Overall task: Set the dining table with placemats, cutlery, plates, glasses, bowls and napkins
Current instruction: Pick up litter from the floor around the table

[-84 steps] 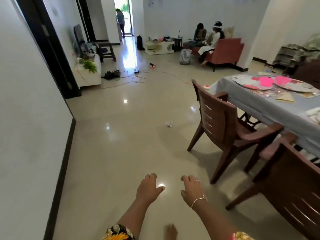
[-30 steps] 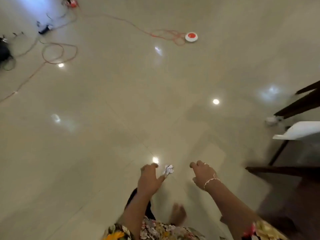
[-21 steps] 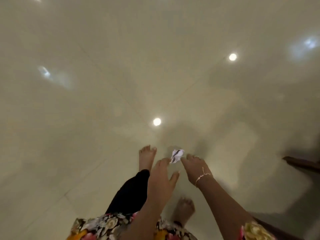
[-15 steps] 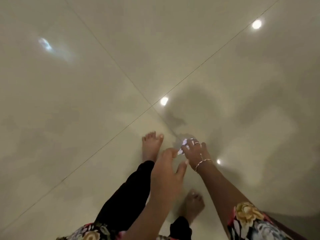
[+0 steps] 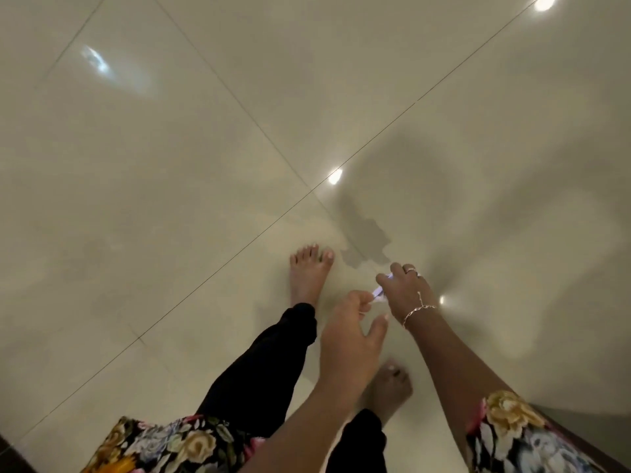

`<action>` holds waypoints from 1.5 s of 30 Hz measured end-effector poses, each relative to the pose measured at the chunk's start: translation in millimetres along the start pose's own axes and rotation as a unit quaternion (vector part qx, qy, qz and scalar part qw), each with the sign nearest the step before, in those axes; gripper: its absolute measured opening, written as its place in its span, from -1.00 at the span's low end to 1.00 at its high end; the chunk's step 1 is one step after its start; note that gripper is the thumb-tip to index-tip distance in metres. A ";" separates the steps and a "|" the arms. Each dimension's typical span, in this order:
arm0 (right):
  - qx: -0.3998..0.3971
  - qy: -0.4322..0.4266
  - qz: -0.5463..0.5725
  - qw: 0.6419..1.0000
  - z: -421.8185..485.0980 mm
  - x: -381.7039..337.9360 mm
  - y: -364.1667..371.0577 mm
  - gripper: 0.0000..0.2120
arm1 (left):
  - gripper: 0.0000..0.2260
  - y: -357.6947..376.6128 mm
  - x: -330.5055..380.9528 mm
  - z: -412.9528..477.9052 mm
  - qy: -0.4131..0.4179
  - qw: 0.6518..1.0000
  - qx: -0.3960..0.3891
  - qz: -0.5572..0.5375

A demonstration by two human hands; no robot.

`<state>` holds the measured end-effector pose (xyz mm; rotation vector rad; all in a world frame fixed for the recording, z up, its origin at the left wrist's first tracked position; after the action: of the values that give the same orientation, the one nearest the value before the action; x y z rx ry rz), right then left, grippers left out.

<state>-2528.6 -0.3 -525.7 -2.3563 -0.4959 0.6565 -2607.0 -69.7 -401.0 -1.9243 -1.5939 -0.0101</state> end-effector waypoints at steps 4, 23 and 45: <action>0.072 0.010 0.033 0.997 -72.5 4.8 -81.7 -0.56 | -0.73 -12.7 13.1 -27.2 0.019 0.995 -0.040 0.087; 0.281 0.241 0.194 0.908 -282.9 71.7 -440.9 -0.27 | -0.68 -178.2 391.9 -120.3 0.324 0.880 0.005 0.349; 0.420 0.371 0.482 0.674 -307.6 380.7 -666.9 -0.69 | -0.61 61.1 790.3 -127.5 0.204 0.913 -0.314 0.161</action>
<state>-2167.6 527.9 -1.2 -1.5534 1.2528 0.1621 -2293.4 563.8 -20.2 -2.4350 -1.0418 -0.8244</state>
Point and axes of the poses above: each hand's wrist, its own z-axis towards the middle knuckle, its own y-axis out of the palm, x = y × z, the point moved 10 cm from there along z, towards the middle knuckle, and after that the axes turned 13 degrees about z, right-handed, at the moved point
